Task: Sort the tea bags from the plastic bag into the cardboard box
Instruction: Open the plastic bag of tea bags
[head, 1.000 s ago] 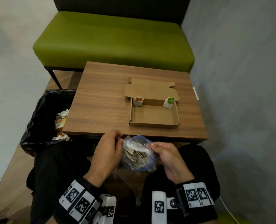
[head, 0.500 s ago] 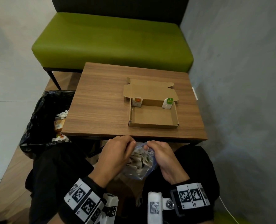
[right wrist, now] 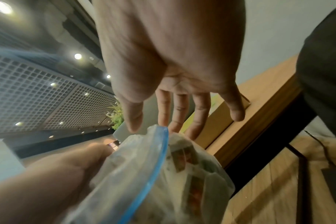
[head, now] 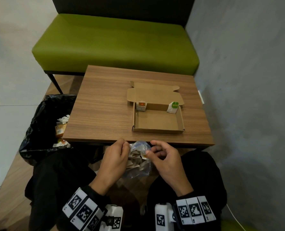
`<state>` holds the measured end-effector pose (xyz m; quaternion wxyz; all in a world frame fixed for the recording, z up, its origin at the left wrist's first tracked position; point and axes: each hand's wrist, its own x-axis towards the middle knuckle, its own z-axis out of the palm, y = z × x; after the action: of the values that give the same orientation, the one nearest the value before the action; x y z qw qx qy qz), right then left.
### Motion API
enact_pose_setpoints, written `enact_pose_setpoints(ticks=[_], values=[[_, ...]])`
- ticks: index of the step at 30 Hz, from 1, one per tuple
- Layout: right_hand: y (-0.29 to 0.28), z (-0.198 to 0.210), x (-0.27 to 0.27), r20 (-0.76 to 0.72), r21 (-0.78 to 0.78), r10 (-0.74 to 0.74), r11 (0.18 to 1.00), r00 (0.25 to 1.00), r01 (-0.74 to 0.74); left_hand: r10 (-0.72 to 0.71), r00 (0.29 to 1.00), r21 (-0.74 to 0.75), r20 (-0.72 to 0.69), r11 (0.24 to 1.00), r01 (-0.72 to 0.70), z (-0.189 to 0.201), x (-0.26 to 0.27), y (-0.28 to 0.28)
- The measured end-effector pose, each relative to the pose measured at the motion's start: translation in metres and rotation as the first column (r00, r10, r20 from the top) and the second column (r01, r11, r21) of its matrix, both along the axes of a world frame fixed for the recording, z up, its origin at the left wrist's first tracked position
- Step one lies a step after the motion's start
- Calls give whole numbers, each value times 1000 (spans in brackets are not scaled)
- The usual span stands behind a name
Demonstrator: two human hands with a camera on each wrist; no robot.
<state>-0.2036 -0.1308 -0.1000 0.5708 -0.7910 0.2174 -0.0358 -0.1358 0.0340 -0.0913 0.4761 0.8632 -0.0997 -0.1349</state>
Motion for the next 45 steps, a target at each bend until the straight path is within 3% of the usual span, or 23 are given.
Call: enact_pose_setpoints(ticks=[2, 5, 11, 13, 18, 21, 24, 28, 34, 38, 45], values=[[3, 0, -1, -37, -179, 60, 982, 997, -66, 12, 1000, -19, -18, 1000, -13, 0, 0, -1], [7, 6, 1, -138, -482, 110, 861, 984, -164, -7, 999, -18, -33, 1000, 7, 1, 0, -1], [9, 12, 1, -184, -601, 164, 762, 969, -243, -33, 999, -11, -35, 999, 33, 5, 2, 1], [7, 12, 3, -167, -598, 183, 762, 969, -248, -7, 1000, 17, -1, 1000, 7, 3, 4, 4], [-2, 6, 4, -48, -323, 142, 934, 989, -150, -61, 991, 129, 118, 991, 45, -1, 8, 11], [-4, 4, 6, -82, -270, 157, 947, 984, -173, -199, 966, 115, 168, 977, 181, 2, 5, 11], [-5, 4, 8, -80, -175, 156, 970, 984, -168, -386, 906, 207, 176, 914, 349, 6, 1, 4], [-6, 10, 7, -54, -72, 154, 985, 987, -157, -368, 905, 281, 214, 910, 304, 5, 2, 1], [-7, 6, -2, 23, -167, 32, 986, 999, -27, -259, 948, 240, 183, 947, 213, 3, -1, 0], [-10, 13, -9, 14, -189, 67, 980, 998, -63, -140, 974, 212, 181, 972, 100, 5, -2, -1], [-7, 15, -7, -29, -378, 100, 920, 995, -104, -67, 993, 128, 99, 990, 54, 4, -4, -2]])
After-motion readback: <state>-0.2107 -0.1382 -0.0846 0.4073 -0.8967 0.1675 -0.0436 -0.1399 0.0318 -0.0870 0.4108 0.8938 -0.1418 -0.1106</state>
